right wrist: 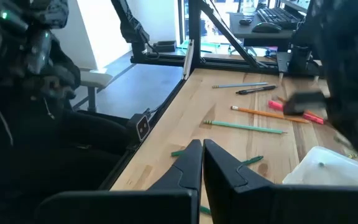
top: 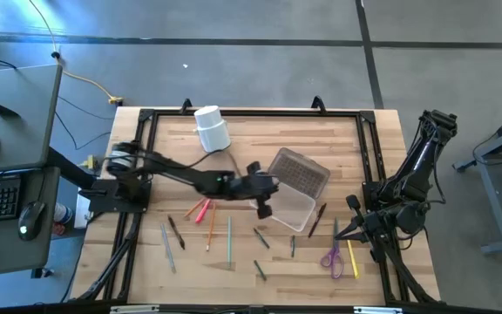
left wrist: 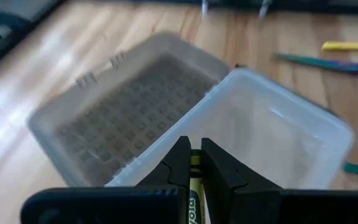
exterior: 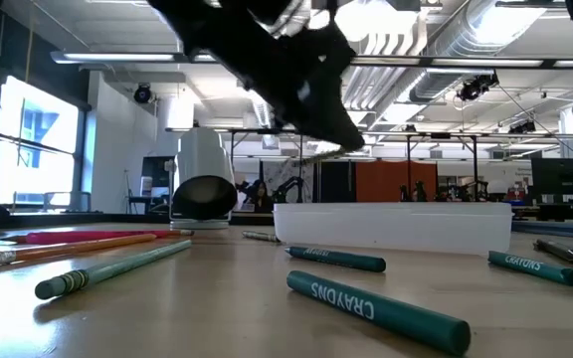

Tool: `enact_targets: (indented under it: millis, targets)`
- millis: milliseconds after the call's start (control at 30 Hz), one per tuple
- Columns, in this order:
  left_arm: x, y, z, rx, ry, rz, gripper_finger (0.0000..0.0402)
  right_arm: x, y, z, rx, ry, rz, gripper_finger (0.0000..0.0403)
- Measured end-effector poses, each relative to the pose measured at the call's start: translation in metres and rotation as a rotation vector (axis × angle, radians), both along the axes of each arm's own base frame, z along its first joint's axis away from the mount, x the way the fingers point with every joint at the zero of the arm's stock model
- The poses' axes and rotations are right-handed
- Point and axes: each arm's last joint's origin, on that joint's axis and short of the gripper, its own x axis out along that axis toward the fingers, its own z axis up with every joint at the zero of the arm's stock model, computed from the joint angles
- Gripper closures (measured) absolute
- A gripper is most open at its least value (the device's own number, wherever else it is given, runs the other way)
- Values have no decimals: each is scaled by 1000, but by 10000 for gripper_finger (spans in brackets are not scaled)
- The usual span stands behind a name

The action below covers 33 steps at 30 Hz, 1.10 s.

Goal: Pick & place school supplies into a supply box
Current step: Put the left green crayon into the supply box, then put the right black pen into the supply box

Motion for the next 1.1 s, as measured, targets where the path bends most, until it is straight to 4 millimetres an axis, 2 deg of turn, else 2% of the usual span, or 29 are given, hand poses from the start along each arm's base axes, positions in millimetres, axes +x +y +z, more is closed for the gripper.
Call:
enact_targets:
  millis: [100, 267, 367, 467, 633, 800, 933, 1100]
  targets:
    - [14, 9, -13, -34, 32, 0, 345, 0, 0, 0, 0, 0, 0, 402]
    - [19, 20, -34, -65, 88, -9, 344, 0, 0, 0, 0, 0, 0, 402]
    - [19, 23, -39, -68, 105, 1, 344, 0, 0, 0, -1, 0, 1, 402]
    - [20, 24, -39, -77, 99, -8, 339, 0, 0, 0, -75, -28, 15, 402]
    - [20, 26, -39, -78, 99, -15, 297, 0, 0, 0, -200, -75, 41, 402]
    - [20, 25, -39, -65, 104, -30, 252, 1, 1, 6, -210, -136, 48, 402]
    - [16, 24, -23, -82, 92, -108, 231, 1, 2, 14, -230, -215, 52, 402]
    - [-2, 23, 21, -78, 83, -148, 223, 2, 2, 16, -322, -271, 65, 402]
